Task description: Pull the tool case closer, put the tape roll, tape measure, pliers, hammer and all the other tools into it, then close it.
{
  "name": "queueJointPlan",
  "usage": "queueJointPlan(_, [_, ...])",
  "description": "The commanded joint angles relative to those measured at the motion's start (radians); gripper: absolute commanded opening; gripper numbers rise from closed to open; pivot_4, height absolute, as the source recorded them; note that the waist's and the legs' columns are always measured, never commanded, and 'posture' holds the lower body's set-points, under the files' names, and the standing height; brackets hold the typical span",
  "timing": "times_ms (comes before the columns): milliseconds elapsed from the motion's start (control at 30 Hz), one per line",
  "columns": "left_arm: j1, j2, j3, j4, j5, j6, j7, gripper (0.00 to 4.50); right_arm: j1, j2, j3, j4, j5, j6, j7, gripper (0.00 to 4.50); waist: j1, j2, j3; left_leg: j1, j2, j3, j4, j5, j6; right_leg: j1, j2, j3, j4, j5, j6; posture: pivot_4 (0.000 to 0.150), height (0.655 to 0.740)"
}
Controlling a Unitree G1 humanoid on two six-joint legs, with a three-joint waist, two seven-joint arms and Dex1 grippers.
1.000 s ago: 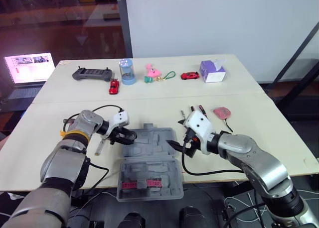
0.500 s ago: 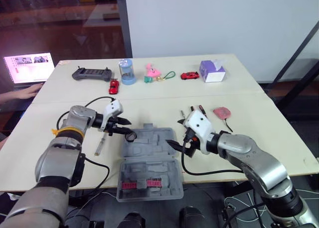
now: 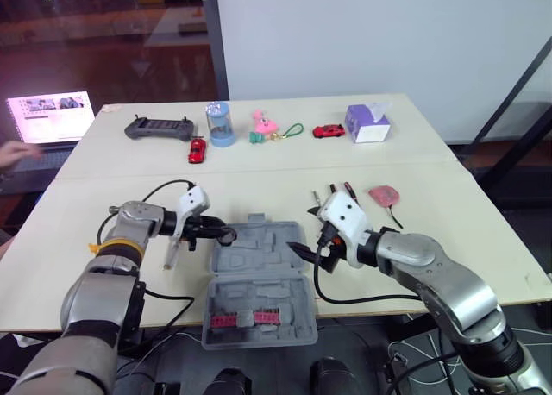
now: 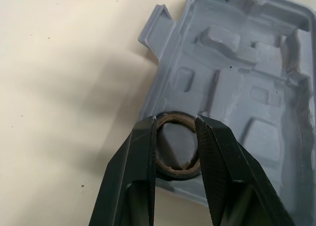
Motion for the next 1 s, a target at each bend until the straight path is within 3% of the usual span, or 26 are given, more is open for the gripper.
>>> queueJointPlan(33, [0.009,-0.003,-0.009,-0.012,0.012,-0.036,0.033,1.33,-0.004,0.005,-0.034,-0.038,0.003,-0.009,-0.004,4.5,0.0,0.0,0.0,0.0,0.0,0.0,0.0,0.0,0.0,0.0,0.0,0.0,0.0,0.0,0.0,0.15,0.74])
queueJointPlan(267, [0.048,-0.007,-0.066,-0.004,0.087,-0.125,0.146,1.33,0.002,0.008,-0.04,-0.051,0.011,0.001,-0.007,4.5,0.001,0.0,0.0,0.001,0.0,0.0,0.0,0.0,0.0,0.001,0.0,0.0,0.0,0.0,0.0,0.15,0.74])
queueJointPlan(633, [0.085,-0.002,-0.141,-0.001,0.148,-0.183,0.193,1.33,-0.001,0.004,-0.049,-0.058,0.015,0.009,-0.003,4.5,0.001,0.001,-0.001,0.003,0.0,0.0,0.0,0.0,0.0,0.002,0.0,0.0,0.0,0.0,0.0,0.15,0.74])
queueJointPlan(867, [0.069,-0.012,-0.097,-0.018,0.093,-0.155,0.203,1.33,-0.001,0.002,-0.049,-0.047,0.011,-0.004,0.007,4.5,0.001,0.002,-0.002,0.003,0.0,0.0,0.0,0.0,0.0,0.003,0.0,0.0,0.0,0.0,0.0,0.15,0.74])
queueJointPlan(1000, [0.02,0.004,-0.016,-0.072,-0.017,-0.076,0.11,1.33,0.001,-0.004,-0.056,-0.036,0.01,-0.015,0.017,4.5,0.001,0.001,-0.001,0.003,0.0,0.0,0.0,0.0,0.0,0.003,0.0,0.0,0.0,0.0,0.0,0.15,0.74])
